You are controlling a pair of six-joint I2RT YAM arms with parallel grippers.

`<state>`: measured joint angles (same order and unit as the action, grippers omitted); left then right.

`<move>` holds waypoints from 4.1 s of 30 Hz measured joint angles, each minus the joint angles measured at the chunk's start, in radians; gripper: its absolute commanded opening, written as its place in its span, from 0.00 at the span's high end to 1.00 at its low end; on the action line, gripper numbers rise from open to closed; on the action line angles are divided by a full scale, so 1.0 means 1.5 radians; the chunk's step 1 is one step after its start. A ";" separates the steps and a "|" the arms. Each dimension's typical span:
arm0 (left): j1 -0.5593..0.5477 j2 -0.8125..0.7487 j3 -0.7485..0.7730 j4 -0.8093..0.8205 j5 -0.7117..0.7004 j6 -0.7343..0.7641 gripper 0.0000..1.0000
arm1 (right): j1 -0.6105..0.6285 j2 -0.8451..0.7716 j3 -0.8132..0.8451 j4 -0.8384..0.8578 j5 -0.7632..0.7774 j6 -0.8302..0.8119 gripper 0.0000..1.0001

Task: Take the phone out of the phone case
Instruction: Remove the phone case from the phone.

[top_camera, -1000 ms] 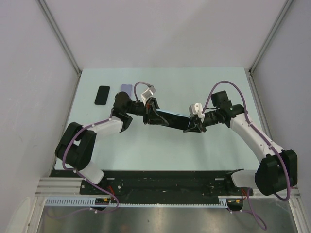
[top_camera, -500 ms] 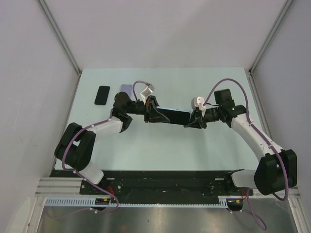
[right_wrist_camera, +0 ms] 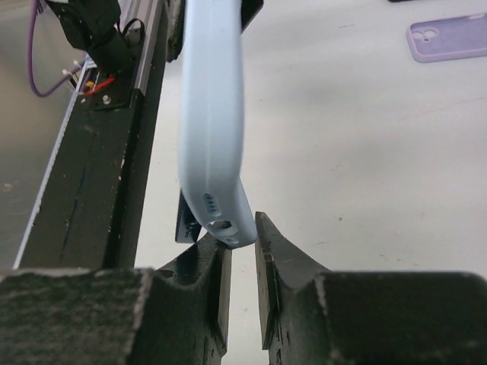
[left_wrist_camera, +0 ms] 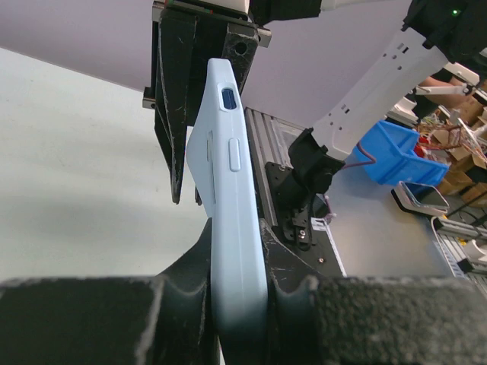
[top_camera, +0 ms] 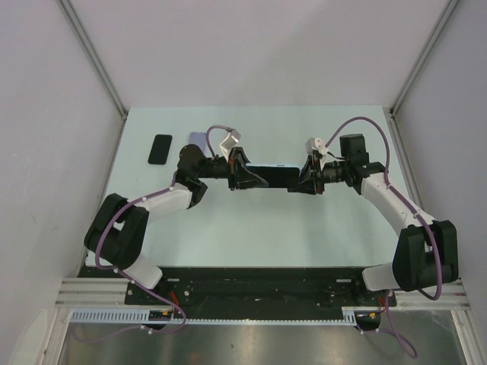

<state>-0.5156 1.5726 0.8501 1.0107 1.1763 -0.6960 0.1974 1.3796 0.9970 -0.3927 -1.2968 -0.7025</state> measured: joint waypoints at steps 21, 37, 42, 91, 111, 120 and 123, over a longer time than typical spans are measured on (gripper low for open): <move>0.000 -0.002 -0.003 0.041 -0.021 0.009 1.00 | -0.021 -0.056 -0.016 0.058 -0.006 0.026 0.55; 0.065 -0.009 -0.064 0.048 -0.014 -0.026 1.00 | -0.076 -0.085 -0.016 0.143 -0.001 0.080 0.44; 0.067 -0.009 -0.075 0.048 -0.040 -0.027 1.00 | -0.077 -0.060 -0.016 0.330 0.003 0.334 0.44; 0.089 0.014 -0.087 0.151 -0.080 -0.140 1.00 | 0.037 0.101 -0.187 1.147 0.273 1.167 0.74; 0.077 0.014 -0.087 0.144 -0.082 -0.091 1.00 | 0.025 0.135 -0.187 1.175 0.277 1.366 0.83; 0.064 0.007 -0.091 0.127 -0.086 -0.055 1.00 | 0.012 0.155 -0.187 1.198 0.258 1.432 0.85; 0.060 0.002 -0.091 0.120 -0.088 -0.047 1.00 | 0.008 0.158 -0.187 1.206 0.250 1.450 0.85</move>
<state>-0.4255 1.5749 0.7139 1.1904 1.0447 -0.7662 0.2092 1.6161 0.7166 1.4158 -0.9218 1.4719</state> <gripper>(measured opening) 0.197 0.211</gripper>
